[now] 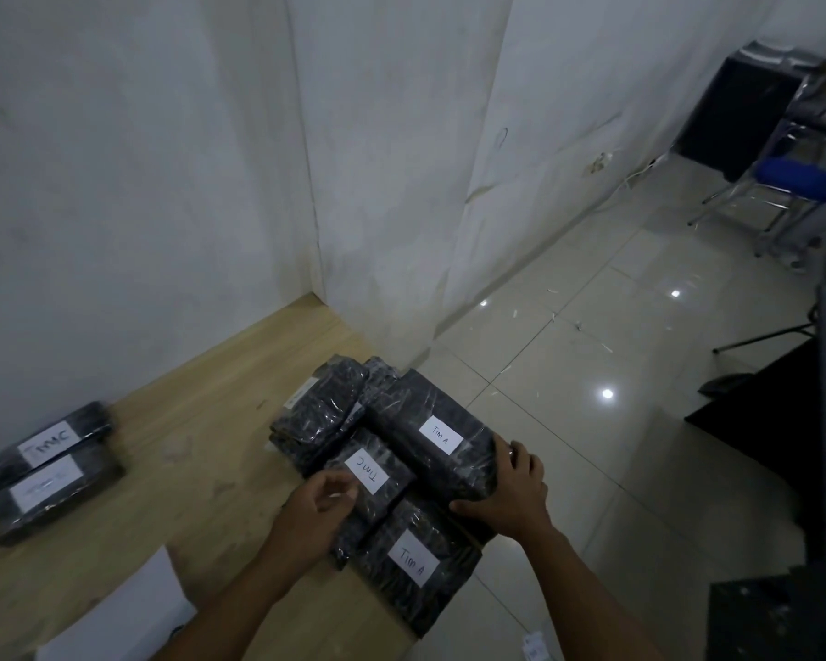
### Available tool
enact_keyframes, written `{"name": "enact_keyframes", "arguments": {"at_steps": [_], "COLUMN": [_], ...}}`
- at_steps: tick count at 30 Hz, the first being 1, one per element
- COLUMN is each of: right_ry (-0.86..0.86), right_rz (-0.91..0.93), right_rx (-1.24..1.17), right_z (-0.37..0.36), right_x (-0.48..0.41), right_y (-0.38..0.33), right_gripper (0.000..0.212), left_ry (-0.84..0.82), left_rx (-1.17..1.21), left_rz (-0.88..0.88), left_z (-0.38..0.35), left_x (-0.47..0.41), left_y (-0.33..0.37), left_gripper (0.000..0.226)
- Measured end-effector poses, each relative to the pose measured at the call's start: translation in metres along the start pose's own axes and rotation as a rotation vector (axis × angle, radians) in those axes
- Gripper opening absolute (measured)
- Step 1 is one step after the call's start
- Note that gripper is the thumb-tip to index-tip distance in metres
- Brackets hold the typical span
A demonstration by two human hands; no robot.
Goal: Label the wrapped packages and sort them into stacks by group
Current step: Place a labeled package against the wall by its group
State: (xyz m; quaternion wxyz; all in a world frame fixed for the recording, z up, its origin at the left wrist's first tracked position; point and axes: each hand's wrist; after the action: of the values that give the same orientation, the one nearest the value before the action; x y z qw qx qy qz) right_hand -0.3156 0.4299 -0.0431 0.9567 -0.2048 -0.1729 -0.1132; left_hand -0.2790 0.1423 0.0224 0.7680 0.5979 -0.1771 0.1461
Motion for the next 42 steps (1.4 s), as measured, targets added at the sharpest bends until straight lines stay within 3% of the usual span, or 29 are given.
{"name": "enact_keyframes", "arguments": {"at_steps": [11,17,24,34,42], "right_ry": [0.201,0.306,0.239,0.124,-0.017], "right_rz": [0.020,0.205,0.496,0.852,0.925], "right_rx": [-0.176,-0.190,-0.136,0.016,-0.314], "right_z": [0.025,0.049,0.047,-0.008,-0.093], "right_x": [0.023,0.042,0.056,0.071,0.154], "right_y": [0.002,-0.019,-0.083,-0.219,-0.336], "right_gripper": [0.123,0.119,0.119,0.119,0.134], "left_ry": [0.016,0.058,0.310,0.696,0.964], "left_rx": [-0.012,0.121,0.373,0.629,0.764], "left_rz": [-0.037,-0.048,-0.141,-0.117,-0.131], "left_z": [0.001,0.008,0.050,0.168,0.280], "left_x": [0.002,0.000,0.010,0.076,0.157], "left_y": [0.010,0.032,0.052,-0.014,-0.096], "left_gripper": [0.012,0.031,0.062,0.055,0.052]}}
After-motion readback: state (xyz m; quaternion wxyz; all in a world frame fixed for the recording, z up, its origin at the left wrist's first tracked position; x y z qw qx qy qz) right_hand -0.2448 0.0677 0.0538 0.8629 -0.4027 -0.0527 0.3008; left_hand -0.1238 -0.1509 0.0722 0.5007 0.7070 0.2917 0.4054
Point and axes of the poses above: each hand's wrist, its own x-axis away from the middle knuckle, its own z-axis out of the back of the hand, y = z × x, and after that the axes turned 1 degree about x, right-handed
